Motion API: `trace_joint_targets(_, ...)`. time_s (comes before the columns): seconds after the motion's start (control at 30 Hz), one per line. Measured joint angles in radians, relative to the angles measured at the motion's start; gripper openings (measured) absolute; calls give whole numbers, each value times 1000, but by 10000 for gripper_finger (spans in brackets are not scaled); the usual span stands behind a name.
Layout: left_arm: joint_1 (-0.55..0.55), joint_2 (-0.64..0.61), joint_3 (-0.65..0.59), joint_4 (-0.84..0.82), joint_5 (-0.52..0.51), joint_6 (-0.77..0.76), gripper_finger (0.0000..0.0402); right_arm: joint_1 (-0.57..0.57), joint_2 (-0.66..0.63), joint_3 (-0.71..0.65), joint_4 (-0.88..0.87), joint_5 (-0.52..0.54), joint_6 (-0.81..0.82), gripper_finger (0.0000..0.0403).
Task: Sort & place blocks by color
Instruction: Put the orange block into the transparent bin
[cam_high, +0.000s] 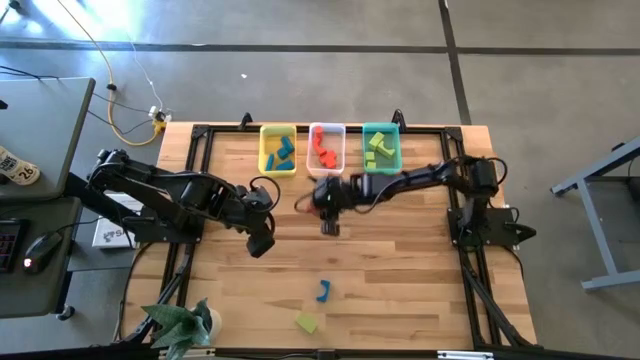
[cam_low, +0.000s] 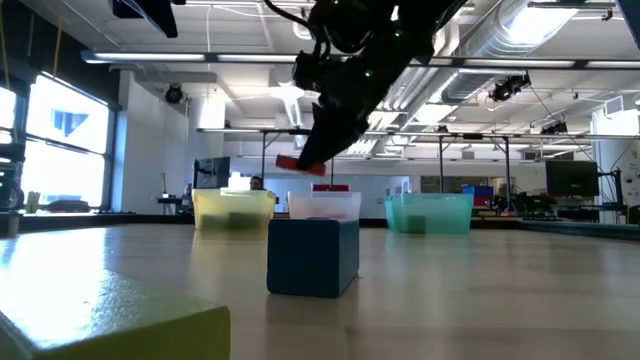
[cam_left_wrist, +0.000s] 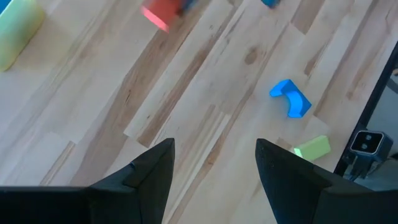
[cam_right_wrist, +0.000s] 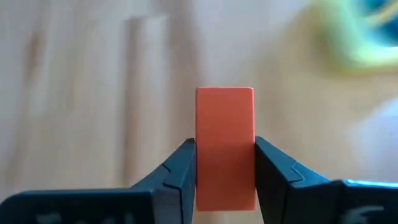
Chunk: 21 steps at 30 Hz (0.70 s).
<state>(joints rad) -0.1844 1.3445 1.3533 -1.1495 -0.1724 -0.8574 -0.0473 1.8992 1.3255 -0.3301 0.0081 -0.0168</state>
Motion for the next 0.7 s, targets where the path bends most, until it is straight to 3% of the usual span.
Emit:
trace_joint_targets(0.23,1,0,0,62,-56,-6,213,-165,-58,1,110,108,7,99)
trace_joint_targets(0.5,1,0,0,179,-121,-4,213,-348,-53,1,212,107,134,99)
trace_joint_targets(0.7,1,0,0,218,-154,19,213,-413,-8,2,226,48,198,99)
